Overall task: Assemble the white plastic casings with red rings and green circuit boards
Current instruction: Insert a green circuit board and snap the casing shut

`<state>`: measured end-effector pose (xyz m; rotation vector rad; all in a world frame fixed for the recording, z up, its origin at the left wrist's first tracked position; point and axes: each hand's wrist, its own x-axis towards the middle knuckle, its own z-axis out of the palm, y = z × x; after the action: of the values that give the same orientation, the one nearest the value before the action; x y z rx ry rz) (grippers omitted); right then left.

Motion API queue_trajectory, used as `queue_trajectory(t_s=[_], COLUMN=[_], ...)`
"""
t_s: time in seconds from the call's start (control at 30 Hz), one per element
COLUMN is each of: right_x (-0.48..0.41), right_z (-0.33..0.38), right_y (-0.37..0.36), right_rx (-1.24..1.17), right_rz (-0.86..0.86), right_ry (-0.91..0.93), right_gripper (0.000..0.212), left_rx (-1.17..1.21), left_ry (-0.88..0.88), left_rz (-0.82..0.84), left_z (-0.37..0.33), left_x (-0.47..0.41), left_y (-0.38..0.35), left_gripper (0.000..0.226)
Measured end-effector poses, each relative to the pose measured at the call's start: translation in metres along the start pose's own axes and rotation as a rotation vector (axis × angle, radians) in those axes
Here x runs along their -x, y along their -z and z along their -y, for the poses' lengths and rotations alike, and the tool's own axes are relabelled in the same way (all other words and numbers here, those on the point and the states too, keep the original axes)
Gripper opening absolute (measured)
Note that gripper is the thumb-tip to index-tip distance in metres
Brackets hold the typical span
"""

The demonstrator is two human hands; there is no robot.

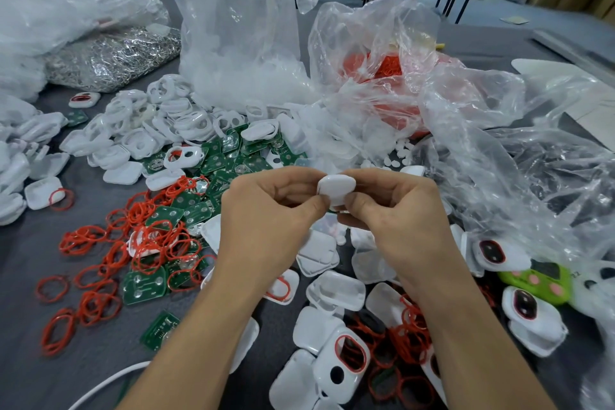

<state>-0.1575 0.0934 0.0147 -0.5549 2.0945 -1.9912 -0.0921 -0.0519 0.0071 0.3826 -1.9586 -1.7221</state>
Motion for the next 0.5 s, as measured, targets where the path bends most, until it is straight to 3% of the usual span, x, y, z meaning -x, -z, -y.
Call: queue_trajectory(t_s=[0.23,0.5], right_x=[0.0,-0.002], right_z=[-0.001,-0.002], right_y=[0.001,-0.001], right_rx=[-0.088,-0.183], right_rz=[-0.004,0.028], right_ry=[0.034,0.052], right_gripper=[0.033,0.043], left_rx=[-0.143,-0.386], left_ry=[0.004,-0.242], left_rz=[0.013,-0.124], left_z=[-0.002,-0.007], left_x=[0.004,0.013], left_y=[0.001,-0.003], left_gripper=[0.03,0.023])
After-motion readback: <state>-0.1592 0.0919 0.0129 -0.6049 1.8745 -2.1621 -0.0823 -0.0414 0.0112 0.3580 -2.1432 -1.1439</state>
